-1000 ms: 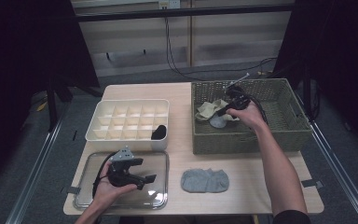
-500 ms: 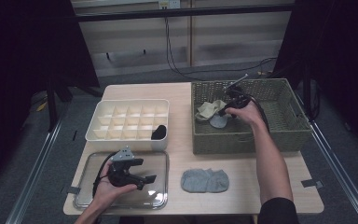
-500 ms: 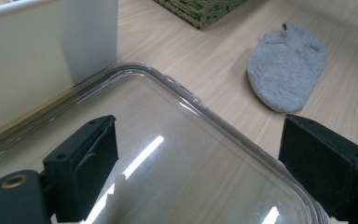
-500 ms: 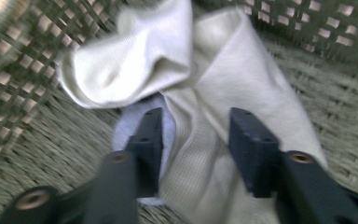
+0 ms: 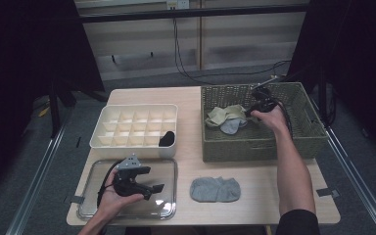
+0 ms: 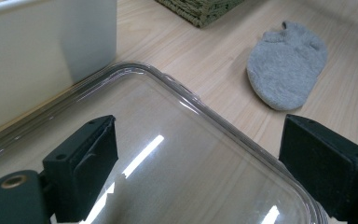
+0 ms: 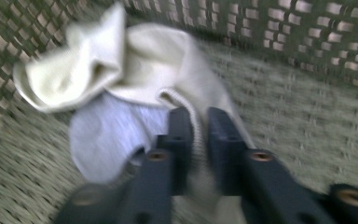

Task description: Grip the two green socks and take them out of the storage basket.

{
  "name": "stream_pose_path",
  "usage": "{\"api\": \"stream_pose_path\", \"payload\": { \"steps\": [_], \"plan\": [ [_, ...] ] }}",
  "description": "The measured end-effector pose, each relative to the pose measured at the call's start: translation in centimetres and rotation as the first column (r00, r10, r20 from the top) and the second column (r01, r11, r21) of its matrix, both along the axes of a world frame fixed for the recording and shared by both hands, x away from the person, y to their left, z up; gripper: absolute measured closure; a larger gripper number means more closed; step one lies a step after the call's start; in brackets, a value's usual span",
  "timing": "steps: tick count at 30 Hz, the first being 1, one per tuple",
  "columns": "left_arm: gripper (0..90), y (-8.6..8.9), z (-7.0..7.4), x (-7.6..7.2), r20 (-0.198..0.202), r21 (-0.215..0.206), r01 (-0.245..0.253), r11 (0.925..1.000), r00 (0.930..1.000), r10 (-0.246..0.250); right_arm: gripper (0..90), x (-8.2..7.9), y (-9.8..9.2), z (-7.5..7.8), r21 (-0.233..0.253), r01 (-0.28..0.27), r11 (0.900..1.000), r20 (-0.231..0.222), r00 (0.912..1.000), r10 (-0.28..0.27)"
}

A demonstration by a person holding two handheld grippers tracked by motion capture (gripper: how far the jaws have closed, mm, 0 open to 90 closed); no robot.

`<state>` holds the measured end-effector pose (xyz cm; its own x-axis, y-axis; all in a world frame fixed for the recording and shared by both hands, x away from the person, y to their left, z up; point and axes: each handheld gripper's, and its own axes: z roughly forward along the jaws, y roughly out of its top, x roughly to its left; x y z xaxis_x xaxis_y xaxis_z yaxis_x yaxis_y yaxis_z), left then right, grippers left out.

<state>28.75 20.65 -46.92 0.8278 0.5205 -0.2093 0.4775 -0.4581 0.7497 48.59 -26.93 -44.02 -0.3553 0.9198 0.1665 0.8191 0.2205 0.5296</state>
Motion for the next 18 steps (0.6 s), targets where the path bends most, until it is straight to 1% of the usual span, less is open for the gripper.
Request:
{"api": "stream_pose_path", "payload": {
  "steps": [2, 3, 4, 5, 6, 7, 8, 10, 11, 12, 13, 14, 17, 18],
  "plan": [
    [11.1, 0.0, 0.0, 0.0, -0.002, -0.001, -0.001, 1.0000, 1.0000, 0.001, 66.4, -0.1, 0.4, 0.4, 0.019, -0.001, 1.000, 0.023, 0.9997, 0.000],
    [11.1, -0.1, 0.0, 0.0, -0.002, 0.000, 0.000, 1.0000, 1.0000, 0.000, 65.2, -0.1, 0.6, 0.6, 0.027, -0.005, 1.000, 0.030, 0.9995, 0.005],
    [11.1, -0.1, 0.0, 0.0, -0.002, 0.000, -0.001, 1.0000, 1.0000, 0.001, 62.8, -0.2, 0.8, 0.8, 0.029, -0.024, 0.999, 0.052, 0.9984, 0.023],
    [11.1, -0.1, 0.0, 0.0, -0.003, 0.000, -0.001, 1.0000, 1.0000, 0.001, 63.4, -0.3, 1.0, 1.1, 0.032, -0.028, 0.999, 0.067, 0.9974, 0.026],
    [11.1, -0.1, -0.1, 0.0, -0.003, 0.001, 0.000, 1.0000, 1.0000, 0.000, 65.3, -0.3, 1.2, 1.3, 0.055, -0.044, 0.998, 0.072, 0.9966, 0.040],
    [11.1, -0.1, -0.1, 0.0, -0.002, 0.000, -0.001, 1.0000, 1.0000, 0.001, 67.5, -0.4, 1.5, 1.4, 0.066, -0.062, 0.996, 0.064, 0.9963, 0.058],
    [11.1, -0.2, -0.1, 0.0, -0.003, -0.003, -0.003, 1.0000, 1.0000, 0.003, 70.0, -0.3, 1.9, 1.4, 0.064, -0.077, 0.995, 0.052, 0.9959, 0.074],
    [11.1, -0.2, -0.1, 0.0, -0.001, 0.002, 0.002, 1.0000, 1.0000, -0.002, 70.7, -0.2, 2.6, 1.0, 0.079, -0.120, 0.990, 0.022, 0.9927, 0.119],
    [11.1, -0.2, 0.0, 0.0, -0.002, 0.003, 0.002, 1.0000, 1.0000, -0.002, 71.3, -0.1, 3.1, 0.8, 0.073, -0.135, 0.988, 0.009, 0.9908, 0.135],
    [11.1, -0.1, 0.0, 0.0, -0.003, 0.004, 0.003, 1.0000, 1.0000, -0.003, 71.4, 0.0, 3.5, 0.5, 0.056, -0.142, 0.988, -0.009, 0.9897, 0.143],
    [11.1, -0.1, 0.0, 0.0, -0.001, 0.002, 0.003, 1.0000, 1.0000, -0.003, 71.1, 0.2, 3.9, 0.1, 0.052, -0.147, 0.988, -0.020, 0.9887, 0.148],
    [11.1, -0.1, 0.0, 0.0, 0.000, 0.001, 0.002, 1.0000, 1.0000, -0.002, 70.3, 0.4, 4.2, -0.2, 0.037, -0.152, 0.988, -0.027, 0.9879, 0.153],
    [11.0, 0.0, 0.0, 0.0, -0.001, 0.000, 0.007, 1.0000, 1.0000, -0.007, 68.4, 0.8, 4.2, -1.0, 0.000, -0.143, 0.990, -0.063, 0.9877, 0.143],
    [11.0, 0.0, 0.0, 0.0, -0.002, 0.002, 0.008, 1.0000, 1.0000, -0.008, 67.0, 0.9, 4.1, -1.1, -0.016, -0.139, 0.990, -0.066, 0.9883, 0.137]
  ]
}}
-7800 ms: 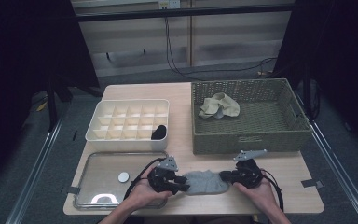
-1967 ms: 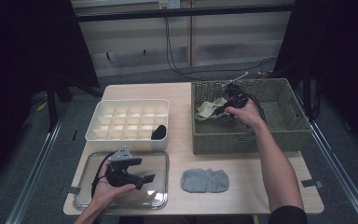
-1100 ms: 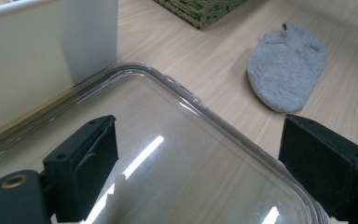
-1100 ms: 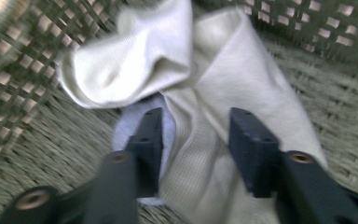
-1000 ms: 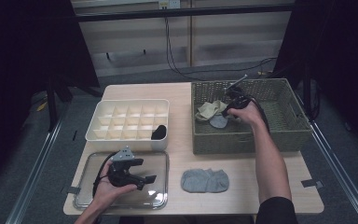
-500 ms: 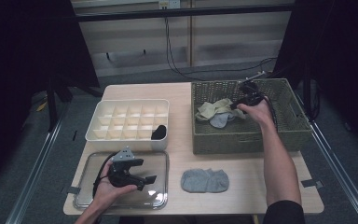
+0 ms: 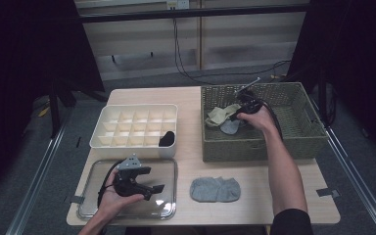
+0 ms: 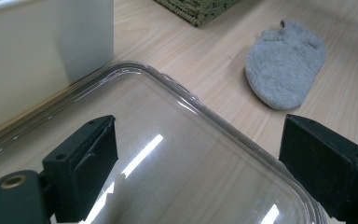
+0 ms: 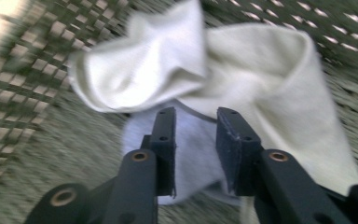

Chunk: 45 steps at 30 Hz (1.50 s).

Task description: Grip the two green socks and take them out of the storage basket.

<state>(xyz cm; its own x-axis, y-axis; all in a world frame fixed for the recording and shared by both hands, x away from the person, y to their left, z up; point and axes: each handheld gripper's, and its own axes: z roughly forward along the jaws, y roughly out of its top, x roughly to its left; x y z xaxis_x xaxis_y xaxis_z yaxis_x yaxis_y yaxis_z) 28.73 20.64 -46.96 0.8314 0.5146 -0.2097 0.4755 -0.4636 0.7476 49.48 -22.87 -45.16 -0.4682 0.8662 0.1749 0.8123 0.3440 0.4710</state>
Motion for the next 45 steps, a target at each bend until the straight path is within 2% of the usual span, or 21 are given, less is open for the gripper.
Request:
{"api": "stream_pose_path", "payload": {
  "steps": [2, 4, 5, 6, 7, 9, 14, 19, 22, 31, 38, 40, 43, 45],
  "plan": [
    [11.0, 0.0, 0.0, 0.0, -0.001, -0.001, 0.001, 1.0000, 1.0000, -0.001, 67.5, 0.1, -0.3, -0.2, 0.012, 0.000, 1.000, -0.022, 0.9998, 0.000],
    [11.0, -0.1, 0.0, 0.0, 0.001, -0.003, 0.002, 1.0000, 1.0000, -0.002, 64.4, 0.2, -0.3, -0.7, -0.038, 0.003, 0.999, -0.049, 0.9988, -0.004],
    [11.0, -0.2, 0.0, -0.1, 0.000, -0.001, 0.003, 1.0000, 1.0000, -0.003, 64.0, 0.2, -0.1, -0.8, -0.032, 0.002, 0.999, -0.063, 0.9980, -0.004],
    [11.0, -0.2, 0.0, -0.1, 0.000, 0.000, 0.006, 1.0000, 1.0000, -0.006, 66.9, 0.2, -0.1, -0.9, -0.035, -0.001, 0.999, -0.074, 0.9973, -0.002],
    [11.0, -0.2, 0.0, -0.1, -0.001, -0.001, 0.006, 1.0000, 1.0000, -0.006, 76.1, 0.2, -0.1, -0.9, -0.038, -0.002, 0.999, -0.084, 0.9964, -0.001],
    [11.0, -0.2, 0.0, -0.1, -0.001, 0.001, 0.007, 1.0000, 1.0000, -0.007, 84.2, 0.1, -0.1, -1.0, -0.026, -0.007, 1.000, -0.090, 0.9959, 0.005],
    [10.9, -0.1, 0.0, -0.2, 0.004, -0.003, 0.004, 1.0000, 1.0000, -0.004, 86.0, -0.3, 0.0, -0.3, 0.030, -0.023, 0.999, -0.083, 0.9962, 0.025],
    [10.2, -0.1, 0.1, -0.2, 0.012, -0.005, -0.001, 1.0000, 0.9999, 0.001, 86.2, -0.8, 0.0, 1.1, 0.082, -0.048, 0.995, -0.047, 0.9976, 0.052],
    [9.9, -0.1, 0.1, -0.2, 0.014, -0.008, 0.000, 1.0000, 0.9999, 0.001, 86.3, -1.3, -0.3, 2.1, 0.135, -0.050, 0.990, -0.011, 0.9986, 0.052],
    [10.0, -0.4, 0.1, -0.3, 0.024, -0.017, -0.002, 0.9999, 0.9997, 0.002, 86.3, -2.9, -1.3, 3.9, 0.237, -0.041, 0.971, 0.062, 0.9977, 0.027],
    [9.2, -0.5, 0.2, -0.3, 0.040, -0.020, -0.014, 0.9997, 0.9991, 0.015, 86.4, -4.3, -2.3, 5.3, 0.288, -0.036, 0.957, 0.137, 0.9906, -0.004],
    [8.9, -0.5, 0.1, -0.3, 0.043, -0.023, -0.015, 0.9996, 0.9989, 0.016, 86.4, -4.8, -2.5, 5.7, 0.319, -0.038, 0.947, 0.156, 0.9877, -0.012],
    [7.8, -0.7, 0.2, -0.3, 0.043, -0.029, -0.005, 0.9996, 0.9990, 0.006, 86.4, -5.7, -2.8, 5.9, 0.347, -0.035, 0.937, 0.179, 0.9834, -0.029],
    [11.8, -0.9, 0.1, -0.4, 0.041, -0.033, 0.010, 0.9994, 0.9991, -0.008, 86.4, -6.1, -3.0, 6.0, 0.367, -0.033, 0.930, 0.190, 0.9811, -0.040]
  ]
}}
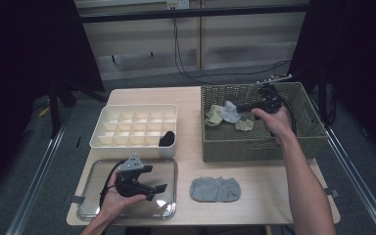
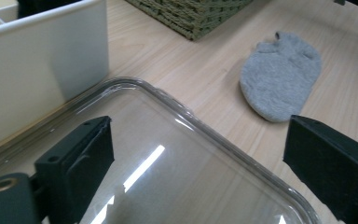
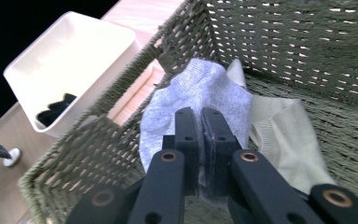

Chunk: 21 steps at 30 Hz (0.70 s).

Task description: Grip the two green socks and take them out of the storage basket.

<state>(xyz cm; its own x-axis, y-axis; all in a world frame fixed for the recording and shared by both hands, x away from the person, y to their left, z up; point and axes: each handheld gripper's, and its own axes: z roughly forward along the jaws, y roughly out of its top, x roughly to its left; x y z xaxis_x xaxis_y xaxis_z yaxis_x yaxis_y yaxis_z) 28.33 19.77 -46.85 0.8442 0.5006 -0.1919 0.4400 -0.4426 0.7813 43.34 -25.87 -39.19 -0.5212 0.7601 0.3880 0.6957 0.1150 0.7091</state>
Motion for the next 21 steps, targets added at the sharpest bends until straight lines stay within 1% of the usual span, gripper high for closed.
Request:
{"api": "stream_pose_path", "payload": {
  "steps": [1, 2, 3, 5, 8, 9, 11, 14, 15, 16, 21],
  "plan": [
    [12.3, -0.1, 0.0, 0.0, 0.004, 0.009, 0.001, 1.0000, 1.0000, -0.001, 86.4, -0.2, -0.1, 0.0, 0.007, 0.001, 1.000, 0.005, 1.0000, -0.001],
    [11.5, -0.2, 0.0, -0.1, 0.009, 0.004, 0.000, 1.0000, 1.0000, 0.000, 86.4, -0.4, -0.1, 0.1, 0.004, 0.007, 1.000, 0.006, 1.0000, -0.007],
    [11.6, -0.3, 0.0, -0.1, 0.012, 0.009, -0.005, 0.9999, 0.9999, 0.005, 86.4, -0.6, -0.1, 0.3, 0.006, 0.013, 1.000, 0.011, 0.9999, -0.013],
    [11.2, -0.4, 0.0, -0.1, 0.023, 0.002, -0.013, 0.9999, 0.9996, 0.013, 86.4, -1.0, -0.2, 0.6, 0.023, 0.015, 1.000, 0.024, 0.9996, -0.015],
    [11.1, -0.4, 0.0, 0.0, 0.020, -0.005, -0.020, 0.9998, 0.9996, 0.020, 86.4, -1.7, -0.1, 1.2, 0.036, 0.015, 0.999, 0.044, 0.9989, -0.016],
    [12.5, -0.4, 0.0, 0.0, 0.022, -0.009, -0.022, 0.9997, 0.9995, 0.023, 86.4, -1.9, -0.1, 1.3, 0.036, 0.015, 0.999, 0.050, 0.9986, -0.016],
    [12.9, -0.4, 0.1, -0.1, 0.044, -0.008, -0.037, 0.9993, 0.9983, 0.038, 86.4, -2.3, -0.1, 1.6, 0.042, 0.014, 0.999, 0.061, 0.9980, -0.016],
    [13.0, -0.3, 0.2, -0.1, 0.052, -0.019, -0.051, 0.9985, 0.9973, 0.052, 86.4, -3.1, -0.1, 2.0, 0.062, 0.025, 0.998, 0.077, 0.9966, -0.030],
    [12.7, -0.3, 0.3, -0.1, 0.058, -0.017, -0.052, 0.9985, 0.9969, 0.053, 86.4, -3.3, 0.0, 2.1, 0.063, 0.024, 0.998, 0.079, 0.9964, -0.029],
    [12.8, -0.4, 0.2, -0.1, 0.062, -0.024, -0.054, 0.9982, 0.9965, 0.056, 86.4, -3.5, 0.1, 2.2, 0.058, 0.025, 0.998, 0.084, 0.9960, -0.029],
    [12.1, -0.4, 0.4, -0.2, 0.054, -0.016, -0.053, 0.9985, 0.9971, 0.053, 86.4, -4.5, 0.4, 2.7, 0.056, 0.026, 0.998, 0.102, 0.9943, -0.031]
  ]
}}
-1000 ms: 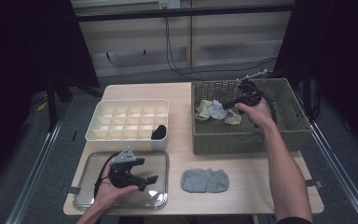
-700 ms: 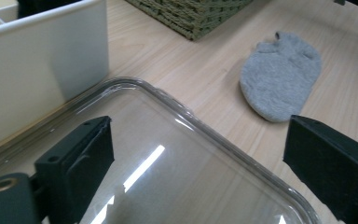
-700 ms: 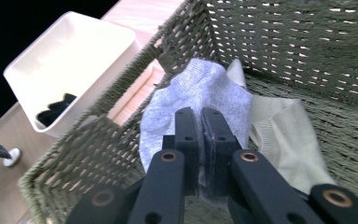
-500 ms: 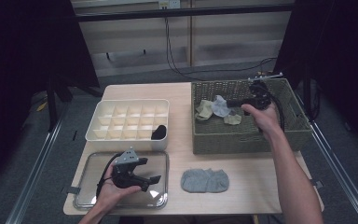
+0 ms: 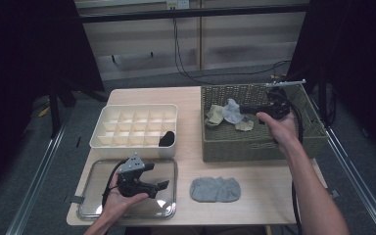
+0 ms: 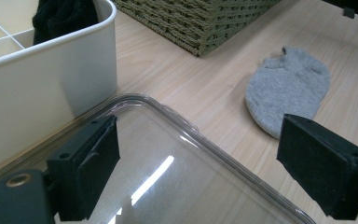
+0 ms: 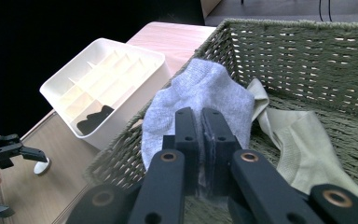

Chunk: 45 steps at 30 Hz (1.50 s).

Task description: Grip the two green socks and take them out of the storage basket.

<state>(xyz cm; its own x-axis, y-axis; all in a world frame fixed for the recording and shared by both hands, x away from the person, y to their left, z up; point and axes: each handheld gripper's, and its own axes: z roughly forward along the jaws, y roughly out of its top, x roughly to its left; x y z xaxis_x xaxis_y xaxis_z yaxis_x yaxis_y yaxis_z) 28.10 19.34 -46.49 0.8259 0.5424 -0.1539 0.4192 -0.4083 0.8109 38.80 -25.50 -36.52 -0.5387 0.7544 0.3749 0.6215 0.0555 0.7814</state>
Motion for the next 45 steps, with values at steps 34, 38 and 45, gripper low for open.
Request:
{"api": "stream_pose_path", "payload": {
  "steps": [34, 38, 45],
  "plan": [
    [19.9, -1.9, 0.8, 0.0, -0.032, -0.035, 0.057, 0.9978, 0.9978, -0.058, 86.4, -9.2, 1.5, 2.3, 0.048, -0.028, 0.998, 0.084, 0.9962, 0.024],
    [22.0, -2.5, 1.2, -0.1, -0.028, -0.050, 0.073, 0.9961, 0.9969, -0.074, 86.5, -10.5, 2.1, 2.0, 0.049, -0.043, 0.998, 0.075, 0.9964, 0.040],
    [30.2, -4.0, 1.6, -0.3, -0.004, -0.055, 0.125, 0.9907, 0.9921, -0.125, 86.5, -11.8, 3.2, -0.2, 0.038, -0.060, 0.997, 0.039, 0.9975, 0.058]
  ]
}}
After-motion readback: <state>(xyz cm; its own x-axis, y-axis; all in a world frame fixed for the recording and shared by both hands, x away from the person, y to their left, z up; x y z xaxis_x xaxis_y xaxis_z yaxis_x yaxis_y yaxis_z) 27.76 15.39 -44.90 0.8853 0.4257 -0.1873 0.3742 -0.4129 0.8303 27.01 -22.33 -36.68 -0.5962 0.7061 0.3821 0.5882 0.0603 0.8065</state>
